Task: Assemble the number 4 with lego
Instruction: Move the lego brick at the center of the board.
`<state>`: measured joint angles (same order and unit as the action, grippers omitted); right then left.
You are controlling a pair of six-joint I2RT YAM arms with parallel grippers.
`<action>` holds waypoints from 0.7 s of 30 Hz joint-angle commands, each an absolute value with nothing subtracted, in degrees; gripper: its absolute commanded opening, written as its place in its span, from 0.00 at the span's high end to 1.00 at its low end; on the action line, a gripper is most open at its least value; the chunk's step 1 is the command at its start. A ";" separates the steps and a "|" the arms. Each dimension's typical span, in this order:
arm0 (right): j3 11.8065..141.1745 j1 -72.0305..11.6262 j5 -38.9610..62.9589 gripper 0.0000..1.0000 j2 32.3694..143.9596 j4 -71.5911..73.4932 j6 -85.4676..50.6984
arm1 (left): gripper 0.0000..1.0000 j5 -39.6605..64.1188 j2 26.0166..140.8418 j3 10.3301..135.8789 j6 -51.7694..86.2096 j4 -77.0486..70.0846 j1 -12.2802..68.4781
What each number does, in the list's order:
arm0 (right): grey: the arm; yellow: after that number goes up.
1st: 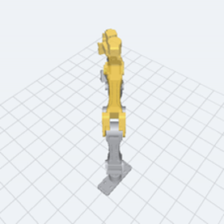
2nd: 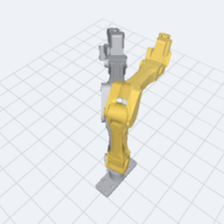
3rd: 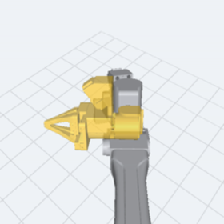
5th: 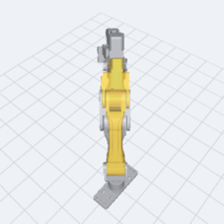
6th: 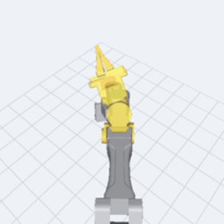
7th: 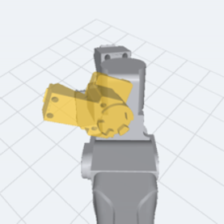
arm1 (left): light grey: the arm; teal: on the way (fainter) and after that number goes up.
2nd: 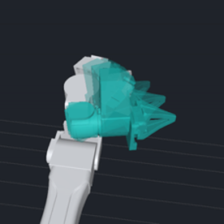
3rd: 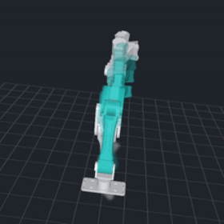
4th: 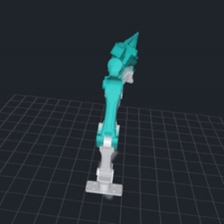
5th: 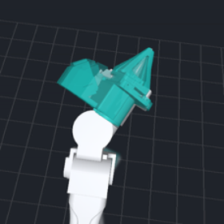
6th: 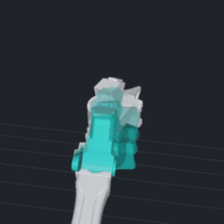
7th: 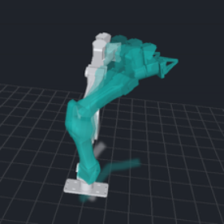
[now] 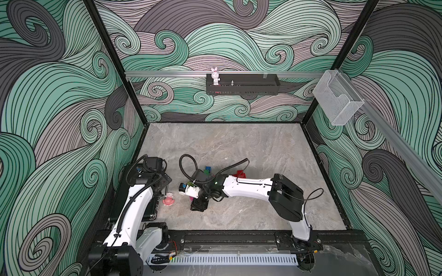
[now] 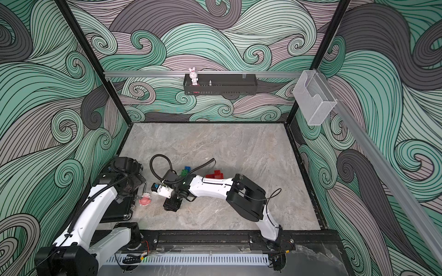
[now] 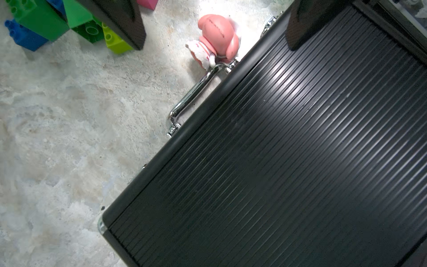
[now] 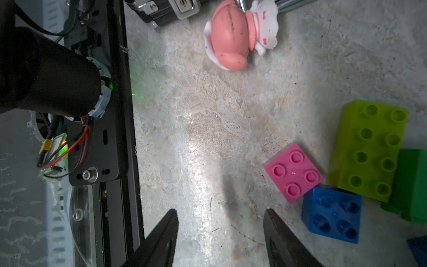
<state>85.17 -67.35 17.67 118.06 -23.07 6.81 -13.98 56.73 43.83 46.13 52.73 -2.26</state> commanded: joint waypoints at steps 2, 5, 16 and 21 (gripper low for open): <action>85.58 -67.13 13.70 0.40 120.95 -25.29 3.57 | 0.01 -11.48 56.46 43.81 46.57 52.37 -2.99; 86.04 -67.06 12.69 0.40 122.20 -25.84 2.49 | 0.01 -10.90 56.93 43.94 46.58 52.18 -3.08; 91.90 -67.08 0.64 0.42 128.43 -24.16 -5.39 | 0.01 -12.39 56.60 43.85 47.70 52.38 -4.30; 94.10 -67.06 -0.42 0.42 129.63 -24.15 -7.62 | 0.01 -12.13 56.54 43.53 47.55 52.38 -4.47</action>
<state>93.49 -67.22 2.35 127.68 -22.31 -4.84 -11.33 56.77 43.72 46.76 51.81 -4.08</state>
